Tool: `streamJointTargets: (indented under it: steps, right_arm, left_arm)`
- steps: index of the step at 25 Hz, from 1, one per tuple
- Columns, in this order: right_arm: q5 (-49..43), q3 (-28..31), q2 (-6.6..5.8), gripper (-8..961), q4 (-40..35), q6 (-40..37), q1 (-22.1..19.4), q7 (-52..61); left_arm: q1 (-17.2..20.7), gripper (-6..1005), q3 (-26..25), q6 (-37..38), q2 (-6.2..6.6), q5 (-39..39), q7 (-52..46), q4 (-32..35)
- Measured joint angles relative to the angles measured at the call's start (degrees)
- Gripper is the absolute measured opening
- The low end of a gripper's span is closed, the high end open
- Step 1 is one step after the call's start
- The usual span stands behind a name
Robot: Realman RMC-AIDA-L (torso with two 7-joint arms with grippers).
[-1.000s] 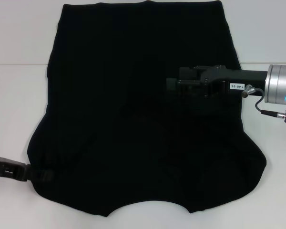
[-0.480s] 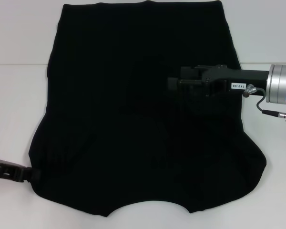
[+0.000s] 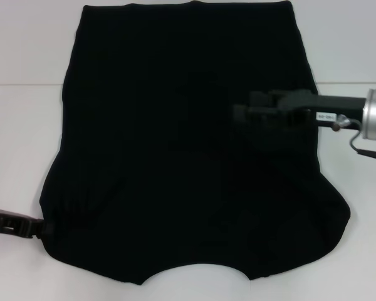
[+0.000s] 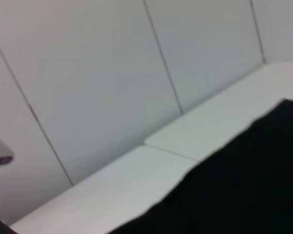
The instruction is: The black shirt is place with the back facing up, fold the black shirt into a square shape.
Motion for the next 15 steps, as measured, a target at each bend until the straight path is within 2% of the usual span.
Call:
streamJointTargets:
  steps: [7, 15]
  right_arm:
    - [-2.1, 0.0, -2.80, 756, -0.1, -1.7, -4.9, 7.1]
    - [-3.8, 0.2, -6.67, 746, -0.1, -2.0, -10.9, 13.1]
  left_arm:
    - [-0.3, 42, -0.7, -0.2, 0.12, -1.3, -1.7, 0.1]
    - [-0.3, 42, -0.6, 0.2, -0.12, -3.8, -1.7, 0.0]
